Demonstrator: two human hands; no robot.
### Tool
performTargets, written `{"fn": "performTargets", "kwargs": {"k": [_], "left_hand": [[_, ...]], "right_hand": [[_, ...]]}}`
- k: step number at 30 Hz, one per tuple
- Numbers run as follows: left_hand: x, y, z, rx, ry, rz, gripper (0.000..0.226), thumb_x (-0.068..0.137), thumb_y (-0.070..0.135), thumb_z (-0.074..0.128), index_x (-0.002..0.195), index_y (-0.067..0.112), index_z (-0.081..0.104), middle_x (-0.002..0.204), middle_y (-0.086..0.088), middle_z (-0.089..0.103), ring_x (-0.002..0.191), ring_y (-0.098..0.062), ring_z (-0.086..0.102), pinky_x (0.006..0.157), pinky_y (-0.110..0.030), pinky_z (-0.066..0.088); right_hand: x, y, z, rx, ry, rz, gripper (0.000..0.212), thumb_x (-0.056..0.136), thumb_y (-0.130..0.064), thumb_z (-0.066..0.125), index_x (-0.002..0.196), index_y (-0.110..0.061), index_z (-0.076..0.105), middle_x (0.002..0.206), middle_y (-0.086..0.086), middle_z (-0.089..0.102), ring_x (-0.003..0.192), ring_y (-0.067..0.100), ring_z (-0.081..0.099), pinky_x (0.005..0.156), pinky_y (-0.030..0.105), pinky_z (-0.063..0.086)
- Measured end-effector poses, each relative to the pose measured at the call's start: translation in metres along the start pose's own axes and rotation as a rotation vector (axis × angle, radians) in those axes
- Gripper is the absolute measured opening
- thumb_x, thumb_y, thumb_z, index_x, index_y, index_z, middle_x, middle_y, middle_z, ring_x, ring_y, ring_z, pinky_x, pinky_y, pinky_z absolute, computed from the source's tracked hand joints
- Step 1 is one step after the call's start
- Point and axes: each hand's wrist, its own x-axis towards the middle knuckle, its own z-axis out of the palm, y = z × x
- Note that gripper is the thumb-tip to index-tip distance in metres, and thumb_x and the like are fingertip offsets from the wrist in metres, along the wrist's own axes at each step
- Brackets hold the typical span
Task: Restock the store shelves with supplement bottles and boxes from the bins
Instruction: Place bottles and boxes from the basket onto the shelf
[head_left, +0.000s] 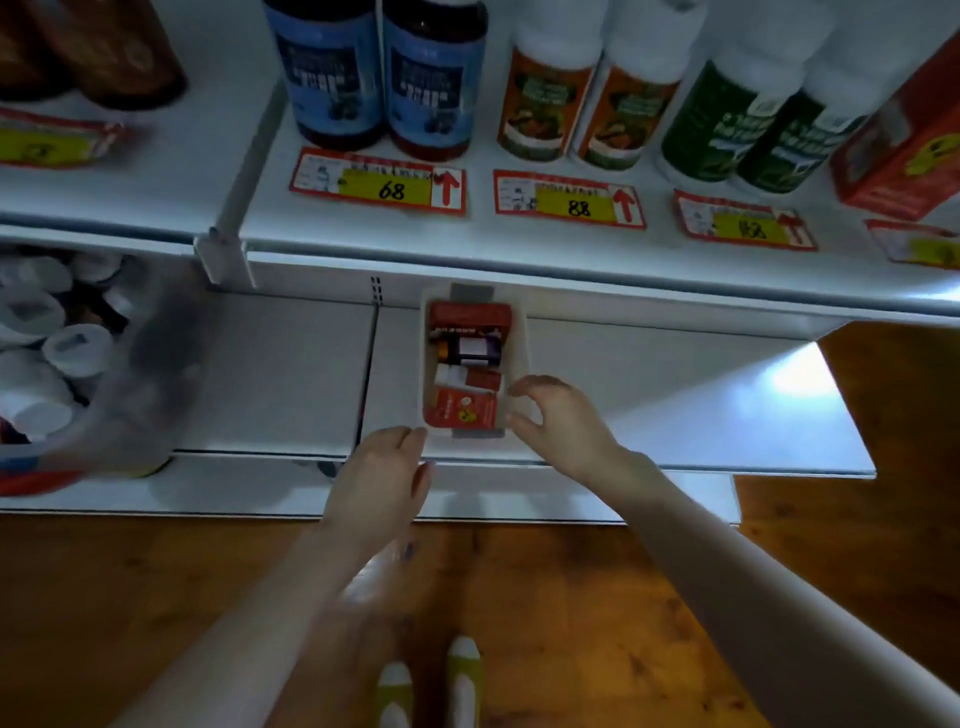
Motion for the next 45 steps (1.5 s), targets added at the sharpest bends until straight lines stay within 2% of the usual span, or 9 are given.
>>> {"fn": "performTargets", "kwargs": {"k": [5, 9, 14, 20, 22, 29, 37, 42, 45], "left_hand": [[0.031, -0.029, 0.058, -0.024, 0.062, -0.012, 0.042, 0.061, 0.007, 0.082, 0.098, -0.001, 0.064, 0.083, -0.017, 0.068, 0.07, -0.032, 0.067, 0.057, -0.037, 0.056], [0.053, -0.042, 0.087, -0.062, 0.111, 0.002, 0.036, 0.078, 0.028, 0.047, 0.107, 0.008, 0.046, 0.089, -0.019, 0.067, 0.075, -0.033, 0.067, 0.059, -0.036, 0.056], [0.059, -0.053, 0.124, 0.026, -0.083, -0.027, 0.059, 0.079, 0.041, 0.039, 0.113, -0.003, 0.061, 0.112, -0.022, 0.064, 0.104, -0.034, 0.063, 0.072, -0.051, 0.055], [0.059, -0.056, 0.129, 0.013, -0.076, -0.042, 0.059, 0.081, 0.043, 0.041, 0.109, -0.003, 0.065, 0.112, -0.02, 0.065, 0.103, -0.031, 0.064, 0.076, -0.048, 0.053], [0.059, -0.056, 0.128, 0.004, -0.082, -0.049, 0.059, 0.08, 0.043, 0.042, 0.109, -0.003, 0.064, 0.112, -0.02, 0.066, 0.103, -0.032, 0.064, 0.076, -0.049, 0.053], [0.058, -0.056, 0.129, -0.034, -0.104, -0.062, 0.061, 0.079, 0.044, 0.043, 0.111, -0.004, 0.063, 0.115, -0.02, 0.064, 0.107, -0.032, 0.062, 0.079, -0.051, 0.052], [0.055, -0.054, 0.125, -0.152, -0.086, -0.083, 0.064, 0.083, 0.047, 0.044, 0.116, -0.006, 0.059, 0.118, -0.024, 0.061, 0.108, -0.04, 0.059, 0.081, -0.057, 0.048], [0.078, -0.045, 0.109, -0.265, -0.003, -0.019, 0.059, 0.094, 0.044, 0.041, 0.128, -0.003, 0.05, 0.13, -0.019, 0.053, 0.118, -0.032, 0.054, 0.098, -0.033, 0.037], [0.111, -0.046, 0.118, -0.307, -0.274, -0.001, 0.058, 0.087, 0.033, 0.061, 0.139, 0.019, 0.039, 0.14, -0.001, 0.044, 0.125, -0.019, 0.043, 0.098, -0.023, 0.034]], "right_hand": [[0.058, 0.038, 0.041, -0.034, -0.102, 0.032, 0.036, 0.094, -0.017, 0.049, 0.128, -0.007, 0.05, 0.132, 0.012, 0.05, 0.121, 0.027, 0.046, 0.095, 0.027, 0.032], [0.102, 0.061, 0.066, -0.052, -0.177, 0.033, 0.035, 0.095, -0.022, 0.048, 0.124, -0.004, 0.051, 0.126, 0.014, 0.054, 0.114, 0.028, 0.052, 0.092, 0.031, 0.041], [0.144, 0.079, 0.096, -0.049, -0.255, 0.055, 0.039, 0.093, -0.025, 0.053, 0.123, -0.001, 0.052, 0.12, 0.018, 0.057, 0.108, 0.029, 0.056, 0.091, 0.032, 0.045], [0.174, 0.091, 0.115, -0.039, -0.317, 0.161, 0.038, 0.093, -0.026, 0.052, 0.125, -0.005, 0.051, 0.122, 0.011, 0.057, 0.111, 0.025, 0.054, 0.077, 0.016, 0.043], [0.179, 0.093, 0.122, -0.074, -0.339, 0.159, 0.037, 0.094, -0.026, 0.051, 0.124, -0.005, 0.05, 0.121, 0.013, 0.057, 0.109, 0.026, 0.055, 0.079, 0.021, 0.041], [0.19, 0.097, 0.132, -0.216, -0.315, 0.103, 0.042, 0.094, -0.03, 0.05, 0.128, -0.005, 0.047, 0.125, 0.015, 0.055, 0.111, 0.026, 0.054, 0.093, 0.03, 0.042], [0.158, 0.09, 0.09, -0.185, -0.172, -0.021, 0.047, 0.093, -0.035, 0.051, 0.125, -0.002, 0.042, 0.116, 0.014, 0.056, 0.103, 0.028, 0.056, 0.078, 0.031, 0.043], [0.117, 0.1, 0.062, 0.043, 0.019, -0.015, 0.043, 0.091, -0.039, 0.051, 0.114, -0.003, 0.047, 0.095, 0.005, 0.052, 0.082, 0.02, 0.052, 0.067, 0.027, 0.035], [0.094, 0.113, 0.055, 0.105, 0.079, 0.058, 0.039, 0.089, -0.041, 0.053, 0.101, -0.004, 0.051, 0.088, 0.006, 0.056, 0.073, 0.021, 0.055, 0.064, 0.031, 0.04]]}}
